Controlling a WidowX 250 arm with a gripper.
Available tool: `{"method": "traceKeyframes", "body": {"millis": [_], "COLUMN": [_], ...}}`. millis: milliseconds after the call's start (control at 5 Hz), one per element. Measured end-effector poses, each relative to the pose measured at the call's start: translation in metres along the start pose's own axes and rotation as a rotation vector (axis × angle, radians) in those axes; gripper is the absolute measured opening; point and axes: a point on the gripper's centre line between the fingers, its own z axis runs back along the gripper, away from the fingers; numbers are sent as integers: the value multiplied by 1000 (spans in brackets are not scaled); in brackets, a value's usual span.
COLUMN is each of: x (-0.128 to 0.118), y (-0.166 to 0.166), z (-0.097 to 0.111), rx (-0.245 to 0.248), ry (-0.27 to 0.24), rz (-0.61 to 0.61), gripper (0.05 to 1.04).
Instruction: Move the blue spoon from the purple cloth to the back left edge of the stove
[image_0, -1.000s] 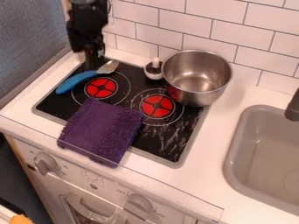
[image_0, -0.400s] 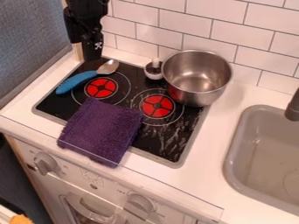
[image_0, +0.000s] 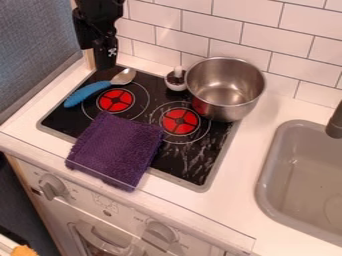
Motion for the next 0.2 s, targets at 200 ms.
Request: {"method": "traceKeyframes", "body": {"millis": [200], "x": [0], "y": [-1], "z": [0], "rx": [-2], "ry": [0], "rz": [1], "gripper": [1001]}}
